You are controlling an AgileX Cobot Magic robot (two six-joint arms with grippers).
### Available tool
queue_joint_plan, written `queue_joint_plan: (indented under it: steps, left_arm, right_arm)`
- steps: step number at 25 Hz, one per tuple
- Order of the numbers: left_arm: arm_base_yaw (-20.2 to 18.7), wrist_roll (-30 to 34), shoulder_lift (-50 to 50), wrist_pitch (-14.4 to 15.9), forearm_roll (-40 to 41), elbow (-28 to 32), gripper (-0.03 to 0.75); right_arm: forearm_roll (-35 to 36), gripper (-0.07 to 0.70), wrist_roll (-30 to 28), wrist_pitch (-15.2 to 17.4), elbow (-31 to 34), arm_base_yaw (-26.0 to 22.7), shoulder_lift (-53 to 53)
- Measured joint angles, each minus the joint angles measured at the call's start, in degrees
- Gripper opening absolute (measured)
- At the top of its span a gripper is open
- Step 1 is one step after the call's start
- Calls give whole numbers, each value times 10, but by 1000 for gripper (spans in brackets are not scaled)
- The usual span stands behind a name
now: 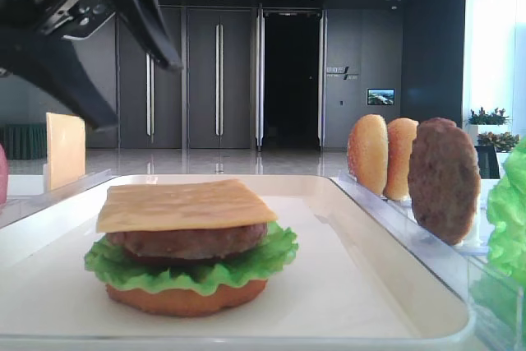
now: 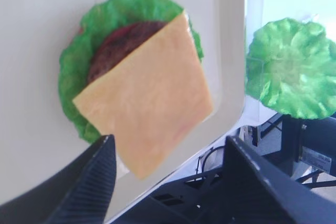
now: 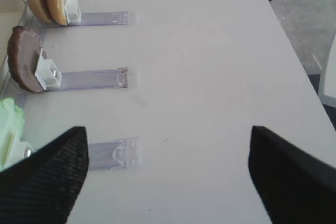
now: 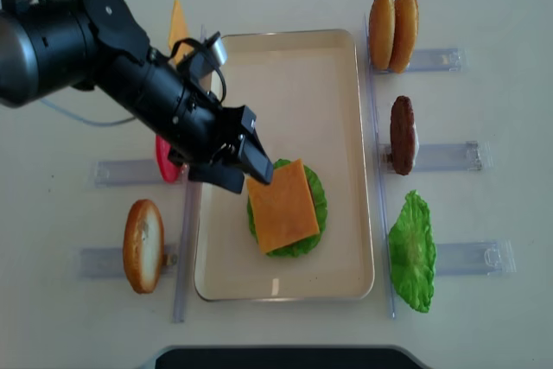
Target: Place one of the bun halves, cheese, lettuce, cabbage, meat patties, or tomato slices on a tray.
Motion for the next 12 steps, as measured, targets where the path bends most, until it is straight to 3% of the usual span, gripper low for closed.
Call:
queue_joint_plan:
  steps: [12]
  left_arm:
    - [0, -132, -1, 35, 212, -220, 485]
  right_arm:
    - [0, 587, 0, 0, 0, 0, 0]
